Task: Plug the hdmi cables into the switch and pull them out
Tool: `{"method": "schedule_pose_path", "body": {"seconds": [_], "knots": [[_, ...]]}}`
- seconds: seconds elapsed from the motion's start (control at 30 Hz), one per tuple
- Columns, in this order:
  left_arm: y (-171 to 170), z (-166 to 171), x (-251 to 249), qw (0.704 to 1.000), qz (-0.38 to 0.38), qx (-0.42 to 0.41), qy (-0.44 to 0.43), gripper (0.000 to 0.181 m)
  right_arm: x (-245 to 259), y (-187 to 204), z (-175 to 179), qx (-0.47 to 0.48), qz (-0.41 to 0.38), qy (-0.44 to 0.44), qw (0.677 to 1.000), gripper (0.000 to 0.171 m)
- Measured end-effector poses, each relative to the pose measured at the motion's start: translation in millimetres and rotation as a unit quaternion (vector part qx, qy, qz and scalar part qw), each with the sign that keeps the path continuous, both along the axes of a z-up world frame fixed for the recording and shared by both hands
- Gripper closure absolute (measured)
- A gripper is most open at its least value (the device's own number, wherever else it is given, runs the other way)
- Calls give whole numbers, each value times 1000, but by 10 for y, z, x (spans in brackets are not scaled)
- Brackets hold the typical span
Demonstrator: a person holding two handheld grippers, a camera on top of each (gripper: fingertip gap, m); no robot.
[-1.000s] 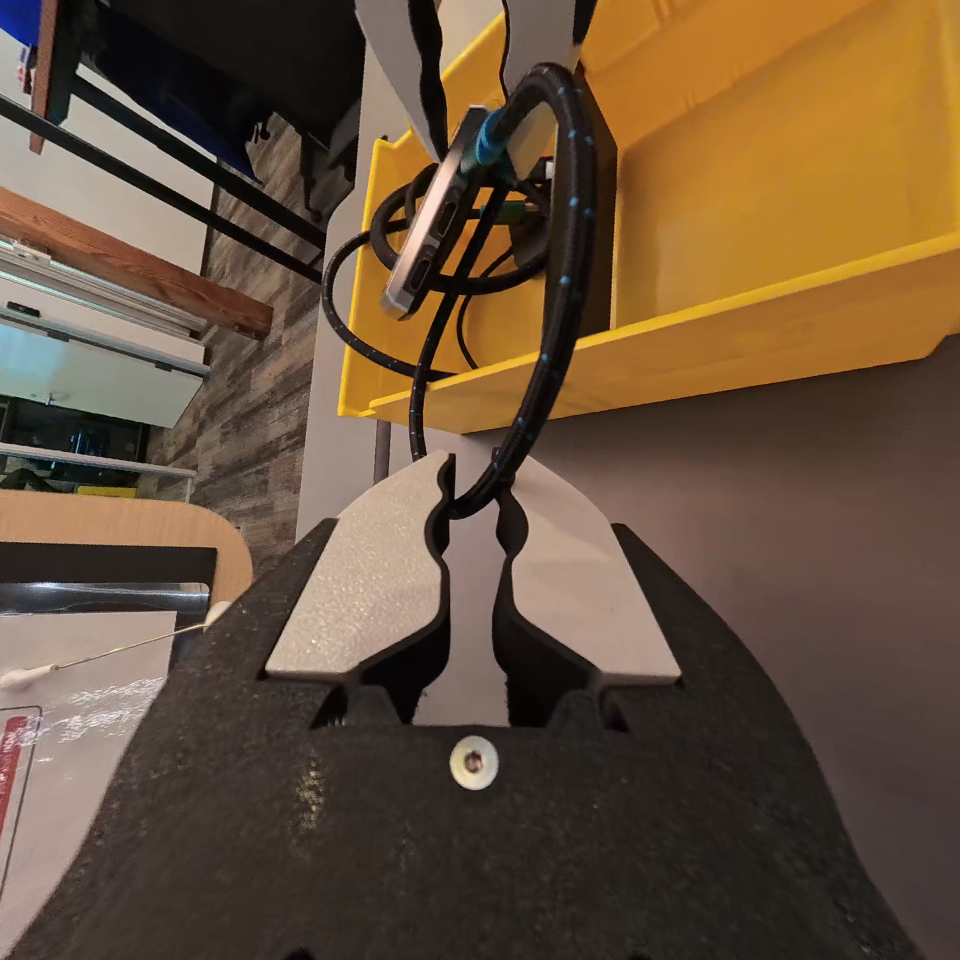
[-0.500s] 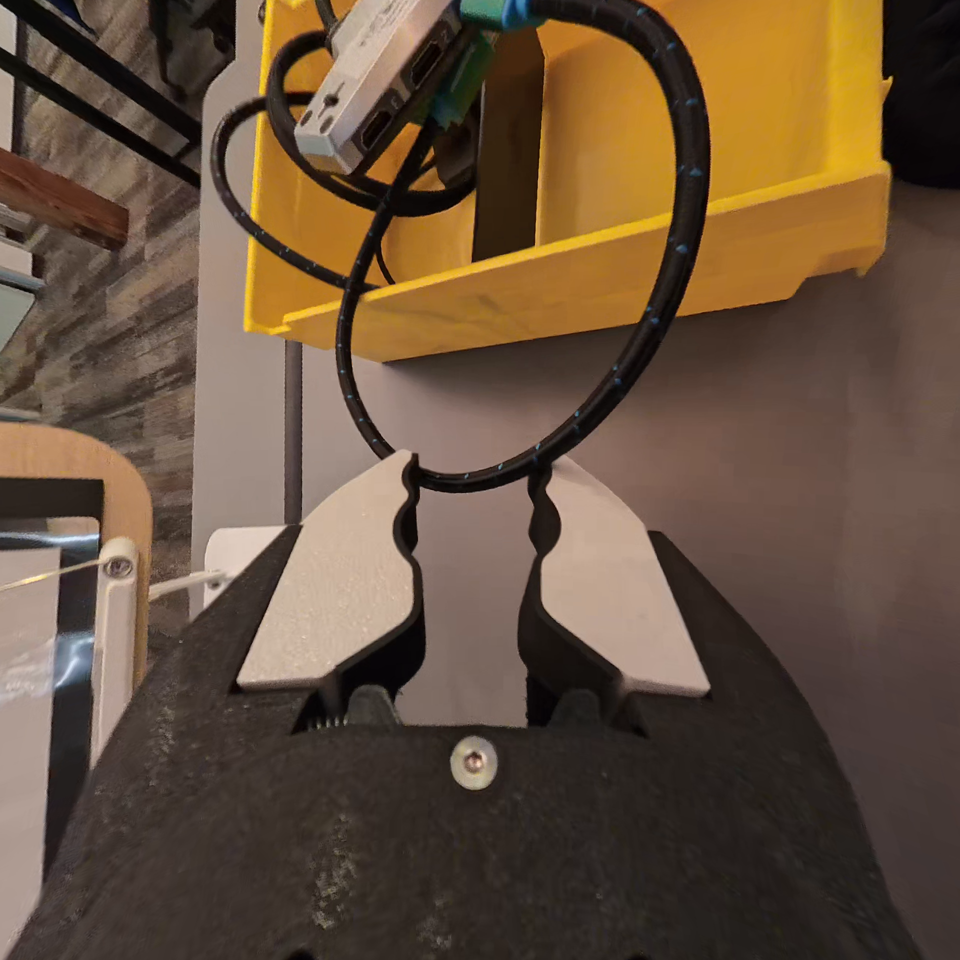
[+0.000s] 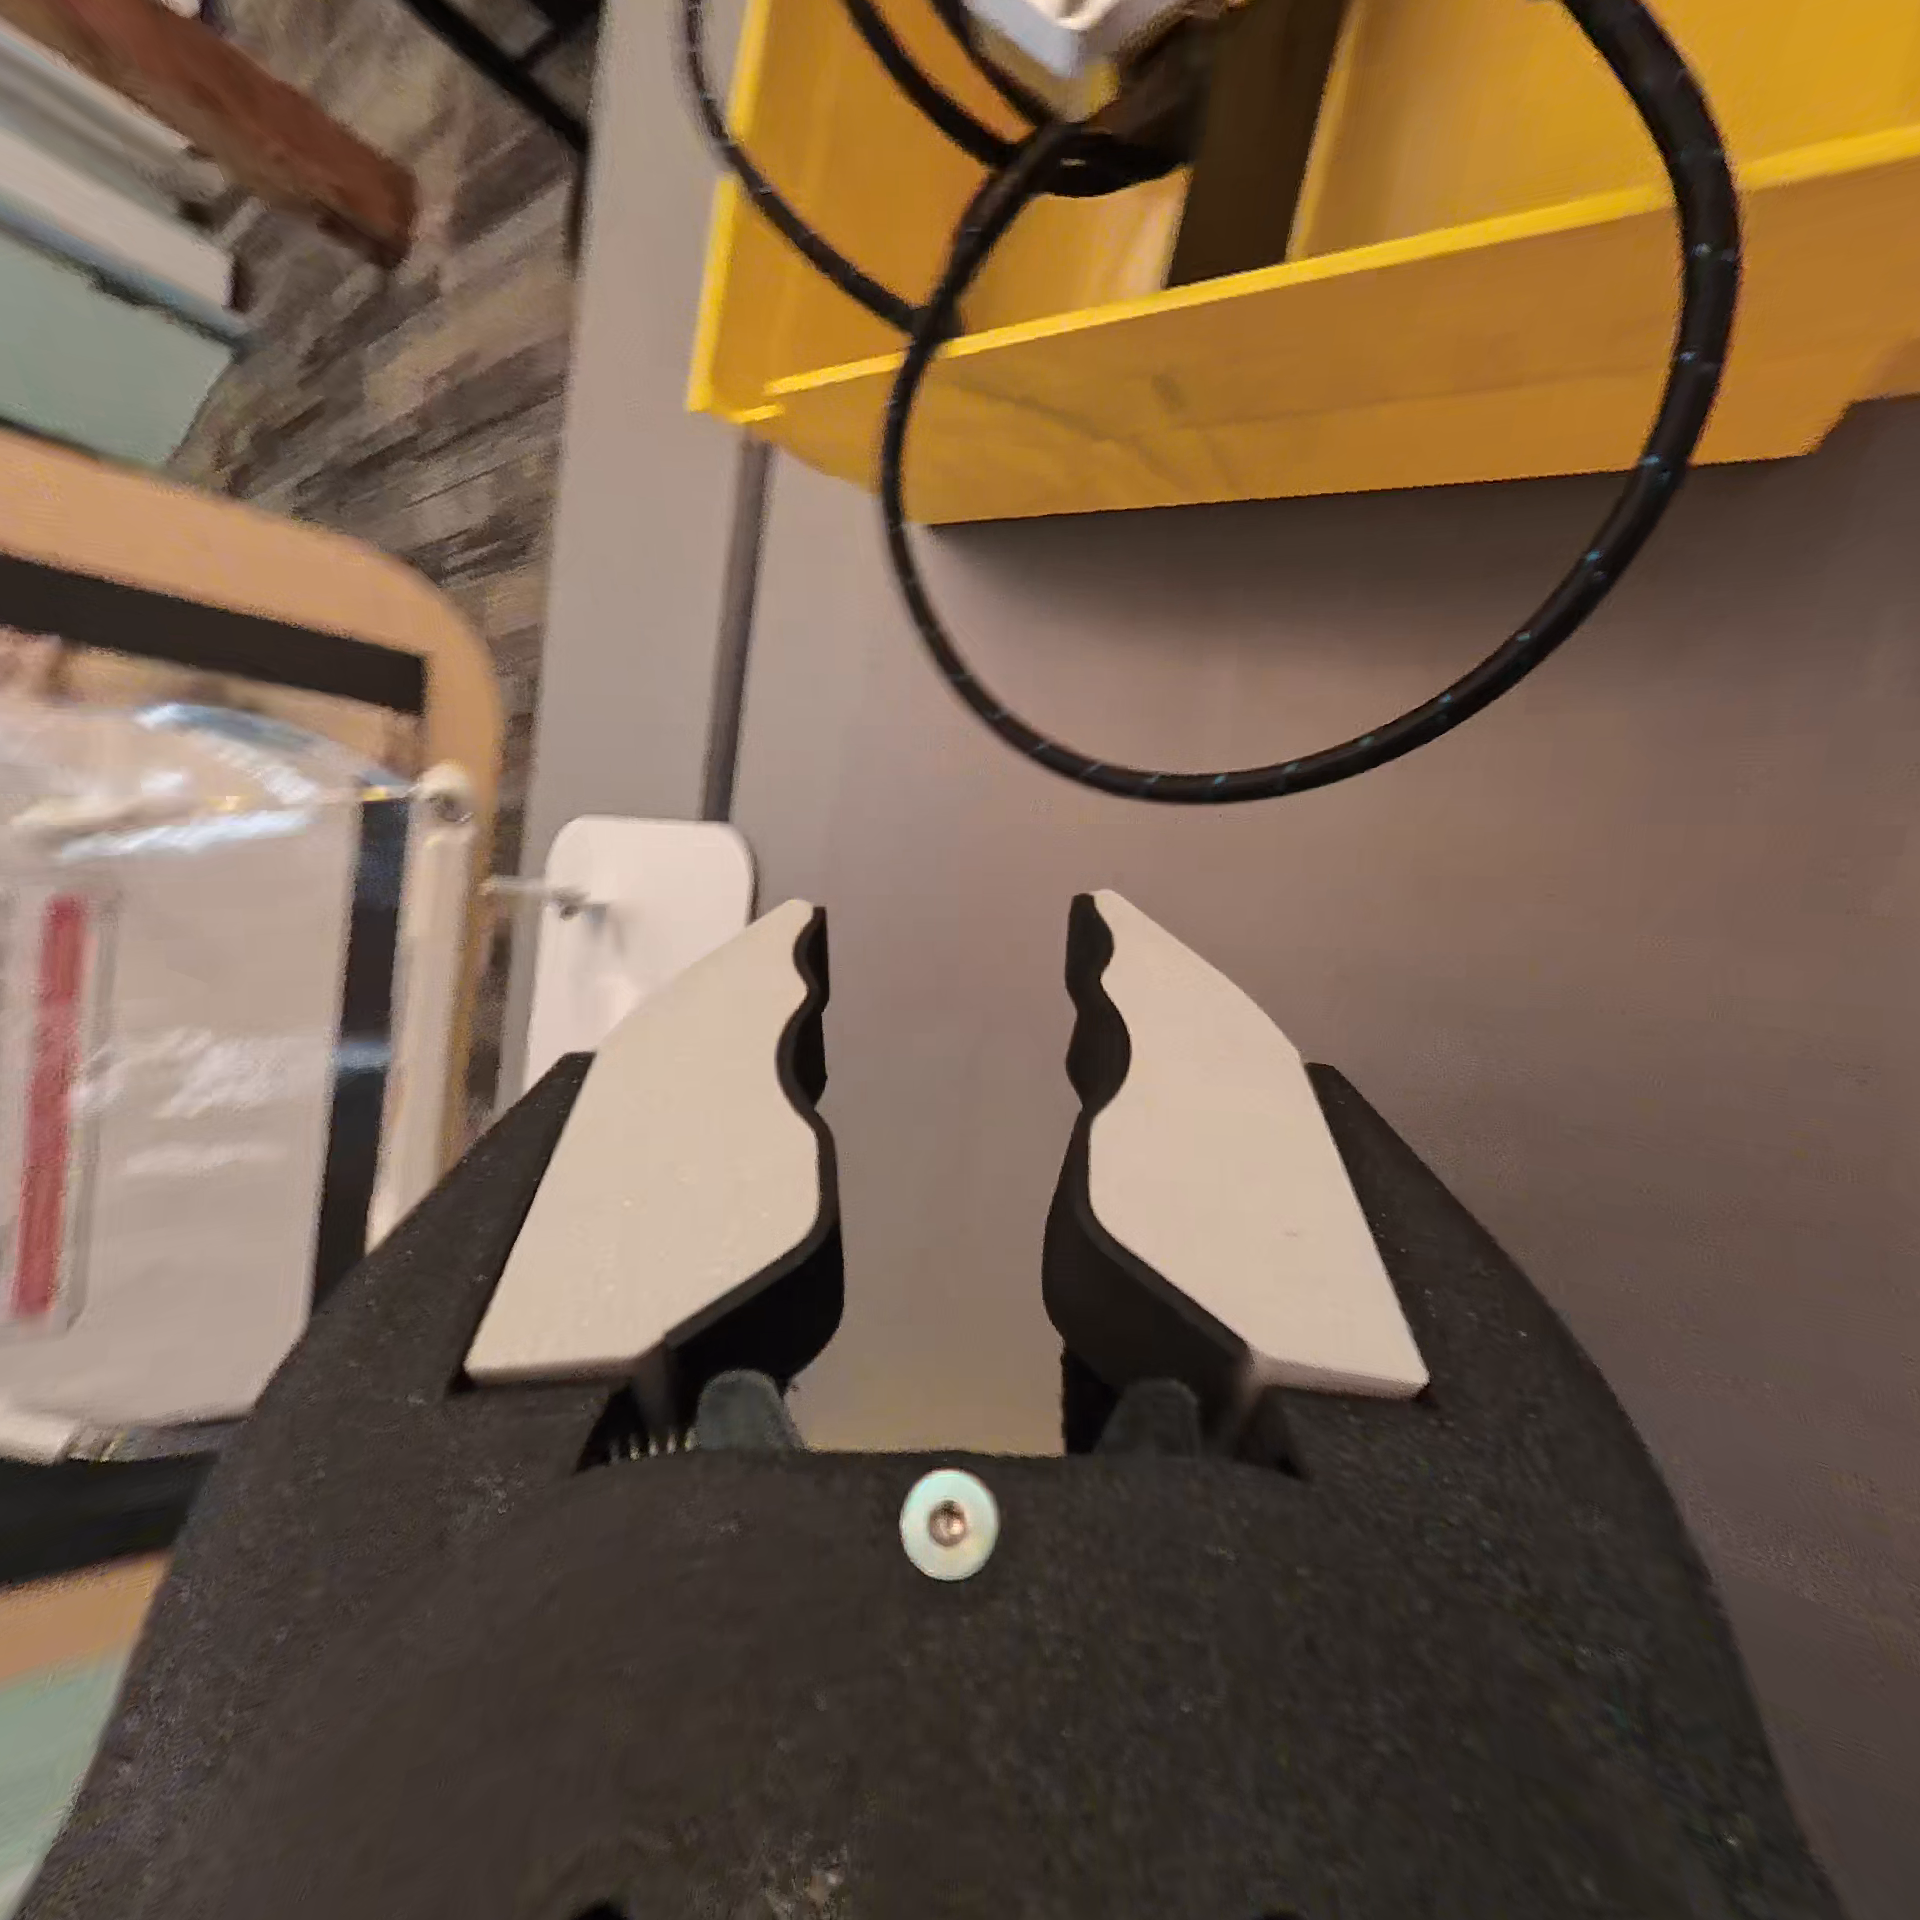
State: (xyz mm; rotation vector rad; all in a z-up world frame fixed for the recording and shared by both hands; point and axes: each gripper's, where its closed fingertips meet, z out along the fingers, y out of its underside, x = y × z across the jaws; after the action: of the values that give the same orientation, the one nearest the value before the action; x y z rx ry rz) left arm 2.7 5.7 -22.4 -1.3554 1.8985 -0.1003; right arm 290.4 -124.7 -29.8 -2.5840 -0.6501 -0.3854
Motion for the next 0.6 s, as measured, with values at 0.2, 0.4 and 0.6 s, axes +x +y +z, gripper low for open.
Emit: {"method": "schedule_pose_path", "body": {"seconds": [0.2, 0.4, 0.6], "knots": [[168, 392, -819, 981, 194, 27, -1, 135, 134, -13, -218, -47, -128, 140, 981, 122], [22, 709, -1728, 928, 366, 22, -61, 129, 218, -54, -604, -132, -178, 191, 956, 123], [115, 903, -3055, 847, 529, 8, -52, 124, 115, -57, -843, -206, -206, 226, 930, 126]]}}
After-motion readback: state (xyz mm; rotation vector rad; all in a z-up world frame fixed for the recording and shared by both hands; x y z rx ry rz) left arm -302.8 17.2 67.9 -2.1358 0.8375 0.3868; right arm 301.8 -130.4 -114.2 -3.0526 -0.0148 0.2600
